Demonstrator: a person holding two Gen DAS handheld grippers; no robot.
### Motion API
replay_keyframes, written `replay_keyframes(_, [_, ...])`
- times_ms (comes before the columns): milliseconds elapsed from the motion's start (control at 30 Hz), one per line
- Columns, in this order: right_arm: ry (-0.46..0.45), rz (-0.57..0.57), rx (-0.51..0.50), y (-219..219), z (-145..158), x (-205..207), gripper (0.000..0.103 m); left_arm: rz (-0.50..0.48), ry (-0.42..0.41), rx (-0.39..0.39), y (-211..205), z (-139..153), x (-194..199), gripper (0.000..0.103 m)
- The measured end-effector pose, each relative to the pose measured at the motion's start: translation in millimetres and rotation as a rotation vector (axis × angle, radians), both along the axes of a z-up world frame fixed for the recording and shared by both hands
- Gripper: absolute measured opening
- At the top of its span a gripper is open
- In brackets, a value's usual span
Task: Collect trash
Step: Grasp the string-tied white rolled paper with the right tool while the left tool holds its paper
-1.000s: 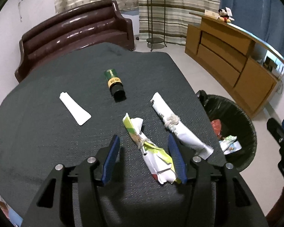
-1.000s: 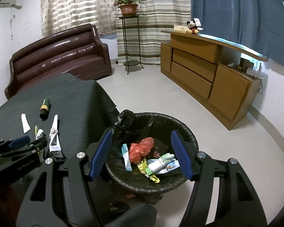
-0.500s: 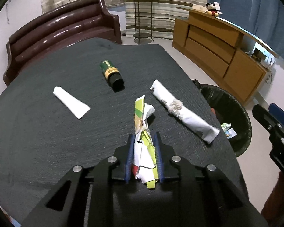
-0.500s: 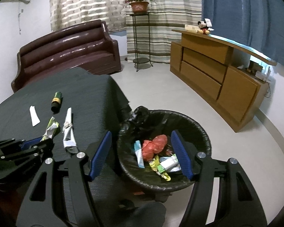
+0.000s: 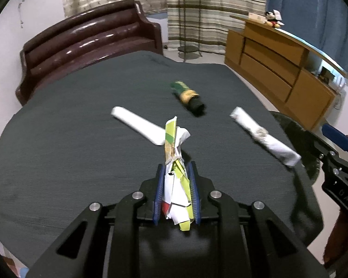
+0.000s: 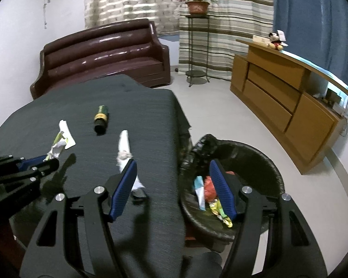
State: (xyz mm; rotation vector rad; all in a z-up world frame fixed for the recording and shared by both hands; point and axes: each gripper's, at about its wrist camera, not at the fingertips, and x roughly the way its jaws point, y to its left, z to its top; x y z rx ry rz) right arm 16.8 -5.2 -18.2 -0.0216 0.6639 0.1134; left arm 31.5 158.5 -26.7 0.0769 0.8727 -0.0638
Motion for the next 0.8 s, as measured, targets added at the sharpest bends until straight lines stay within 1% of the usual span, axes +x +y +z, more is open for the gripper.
replay_keyframes(100, [0.008, 0.021, -0.013, 11.7, -1.7, 5.4, 0.061, 0.031, -0.003, 0.003, 14.0, 0.9, 3.7, 0.022])
replay_keyframes(167, [0.027, 0.033, -0.013, 18.5, -4.5, 11.4, 0.056, 0.052, -0.006, 0.007, 23.5, 1.3, 6.8, 0.022])
replay_keyframes(267, [0.056, 0.045, -0.013, 26.9, -9.9, 19.5, 0.054, 0.073, -0.014, 0.011, 34.5, 2.5, 9.5, 0.022])
replay_keyframes(400, [0.083, 0.059, -0.045, 37.2, -16.8, 26.4, 0.051, 0.091, -0.017, 0.015, 44.8, 1.3, 14.5, 0.022])
replay_keyframes(467, [0.108, 0.063, -0.06, 41.1, -20.9, 30.2, 0.045, 0.099, -0.015, 0.011, 48.6, -0.1, 16.9, 0.022])
replay_keyframes(533, [0.122, 0.062, -0.069, 42.6, -22.6, 32.0, 0.045, 0.104, -0.012, 0.007, 52.2, -0.7, 21.3, 0.022])
replay_keyframes(600, [0.14, 0.062, -0.077, 44.0, -24.9, 33.1, 0.042, 0.109, -0.009, 0.001, 55.8, -1.9, 23.6, 0.022])
replay_keyframes(700, [0.16, 0.074, -0.094, 49.4, -27.3, 34.5, 0.033, 0.109, -0.007, -0.006, 59.3, -3.2, 24.5, 0.022])
replay_keyframes(767, [0.164, 0.083, -0.106, 53.7, -28.3, 33.8, 0.025, 0.108, -0.006, -0.009, 61.3, -4.0, 22.3, 0.022])
replay_keyframes(800, [0.164, 0.089, -0.108, 55.8, -28.8, 32.8, 0.023, 0.108, -0.006, -0.01, 62.1, -4.4, 22.3, 0.022])
